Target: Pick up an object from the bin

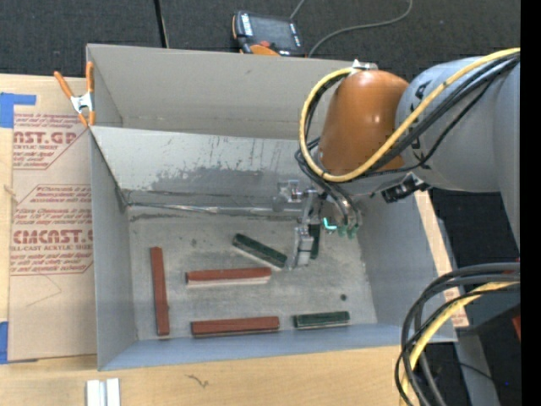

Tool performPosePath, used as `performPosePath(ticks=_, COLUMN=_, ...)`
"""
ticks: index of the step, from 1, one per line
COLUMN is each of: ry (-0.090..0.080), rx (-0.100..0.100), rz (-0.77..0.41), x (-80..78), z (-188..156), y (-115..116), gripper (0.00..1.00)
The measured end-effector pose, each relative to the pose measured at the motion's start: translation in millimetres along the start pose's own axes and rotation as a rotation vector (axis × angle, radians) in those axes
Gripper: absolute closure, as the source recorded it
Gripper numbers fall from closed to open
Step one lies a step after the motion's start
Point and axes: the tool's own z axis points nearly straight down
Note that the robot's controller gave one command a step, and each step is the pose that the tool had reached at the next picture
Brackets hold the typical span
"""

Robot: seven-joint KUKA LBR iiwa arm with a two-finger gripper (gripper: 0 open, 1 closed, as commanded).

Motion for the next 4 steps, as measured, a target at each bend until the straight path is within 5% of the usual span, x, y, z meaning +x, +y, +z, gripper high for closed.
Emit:
performPosePath(ticks=1, ry=0.000, rx=0.001, rz=-0.094, x=0.8, z=87.0, y=34.1, gripper=0.00)
performPosePath(ticks=2, ry=-0.010, rx=0.000, rz=-0.092, x=-3.5, z=78.3, y=33.7, gripper=1.00)
performPosePath(ticks=3, ry=-0.014, rx=0.003, rz=-0.391, x=15.1, z=-67.9, y=11.2, gripper=1.00)
performPosePath(ticks=4, ry=-0.010, rx=0.002, rz=-0.787, x=45.6, z=-101.4, y=36.9, gripper=1.00)
